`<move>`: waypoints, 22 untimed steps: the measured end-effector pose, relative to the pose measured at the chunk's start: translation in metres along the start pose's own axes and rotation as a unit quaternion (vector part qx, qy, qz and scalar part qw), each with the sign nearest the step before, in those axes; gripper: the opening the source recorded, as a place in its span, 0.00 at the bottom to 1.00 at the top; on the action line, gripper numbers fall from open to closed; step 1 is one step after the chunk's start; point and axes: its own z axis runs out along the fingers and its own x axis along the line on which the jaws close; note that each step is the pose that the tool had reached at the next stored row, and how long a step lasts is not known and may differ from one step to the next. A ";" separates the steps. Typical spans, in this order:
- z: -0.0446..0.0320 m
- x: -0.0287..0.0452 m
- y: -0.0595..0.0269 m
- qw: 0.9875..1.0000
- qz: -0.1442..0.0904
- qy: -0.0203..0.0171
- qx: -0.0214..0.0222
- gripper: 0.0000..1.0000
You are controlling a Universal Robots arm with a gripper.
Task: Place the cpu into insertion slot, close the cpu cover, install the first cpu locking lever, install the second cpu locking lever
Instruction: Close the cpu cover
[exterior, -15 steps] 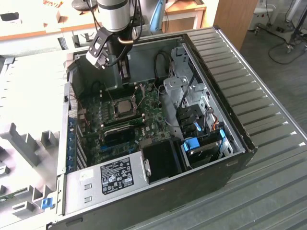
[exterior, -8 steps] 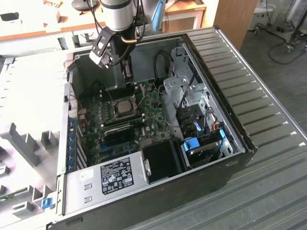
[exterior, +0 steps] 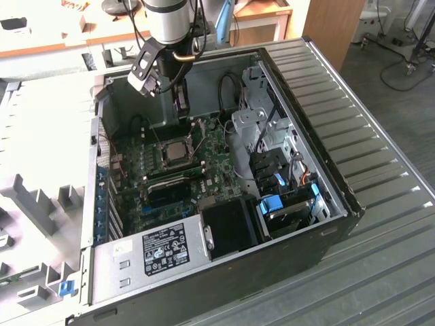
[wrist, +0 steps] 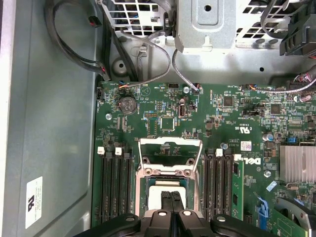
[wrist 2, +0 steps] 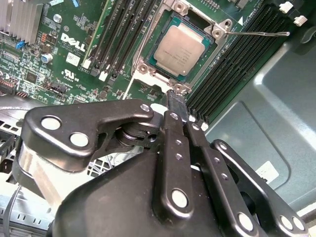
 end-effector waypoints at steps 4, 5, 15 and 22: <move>0.0001 0.0000 0.0009 1.000 0.000 0.000 0.000 0.11; 0.0001 0.0000 0.0014 1.000 0.000 0.000 0.000 0.11; 0.0014 -0.0001 0.0160 1.000 0.000 0.000 0.000 0.11; 0.0018 -0.0001 0.0197 1.000 0.000 0.000 0.000 0.11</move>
